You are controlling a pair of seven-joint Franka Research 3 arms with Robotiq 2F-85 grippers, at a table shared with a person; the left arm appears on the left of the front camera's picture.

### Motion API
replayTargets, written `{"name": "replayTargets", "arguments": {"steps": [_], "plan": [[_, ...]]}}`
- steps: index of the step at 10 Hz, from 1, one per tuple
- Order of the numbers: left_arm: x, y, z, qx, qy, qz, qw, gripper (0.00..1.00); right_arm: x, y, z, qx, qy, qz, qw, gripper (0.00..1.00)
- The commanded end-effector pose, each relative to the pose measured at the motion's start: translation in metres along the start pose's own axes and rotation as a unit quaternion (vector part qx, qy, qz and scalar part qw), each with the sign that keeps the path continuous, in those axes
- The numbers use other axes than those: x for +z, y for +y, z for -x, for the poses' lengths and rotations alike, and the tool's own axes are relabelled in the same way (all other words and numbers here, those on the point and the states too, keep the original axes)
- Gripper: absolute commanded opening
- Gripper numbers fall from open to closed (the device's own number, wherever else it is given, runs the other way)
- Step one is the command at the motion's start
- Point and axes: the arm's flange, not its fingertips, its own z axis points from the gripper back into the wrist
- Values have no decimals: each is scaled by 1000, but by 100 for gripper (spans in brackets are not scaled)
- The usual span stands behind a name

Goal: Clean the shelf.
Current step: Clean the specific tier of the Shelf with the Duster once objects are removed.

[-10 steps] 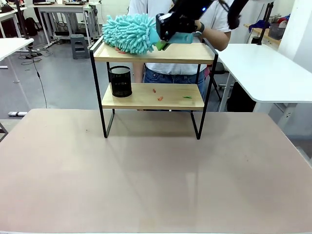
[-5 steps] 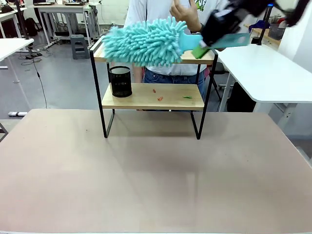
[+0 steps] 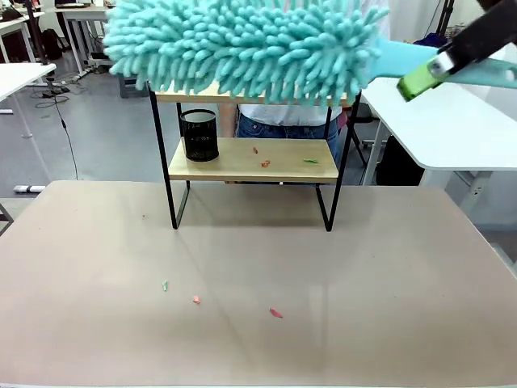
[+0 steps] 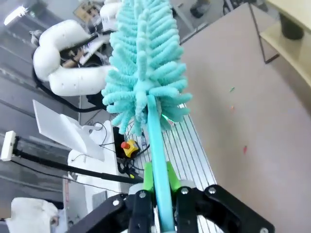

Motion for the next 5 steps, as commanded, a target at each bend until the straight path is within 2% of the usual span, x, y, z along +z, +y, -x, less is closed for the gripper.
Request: {"name": "replayTargets", "arguments": {"steps": [1,2,3,4,5], "plan": [[-1,0,-1,-10,-8,7,1000,100,1,-9,4,2,-27,-10,1000,12],[-1,0,-1,-10,-8,7,1000,100,17,-10,14,-9,-51,-2,999,12],[-1,0,-1,-10,-8,7,1000,100,49,-6,34,-26,-98,24,995,12],[-1,0,-1,-10,-8,7,1000,100,93,0,66,-52,-159,63,984,12],[-1,0,-1,-10,-8,7,1000,100,134,9,114,-102,-213,120,964,12]]}}
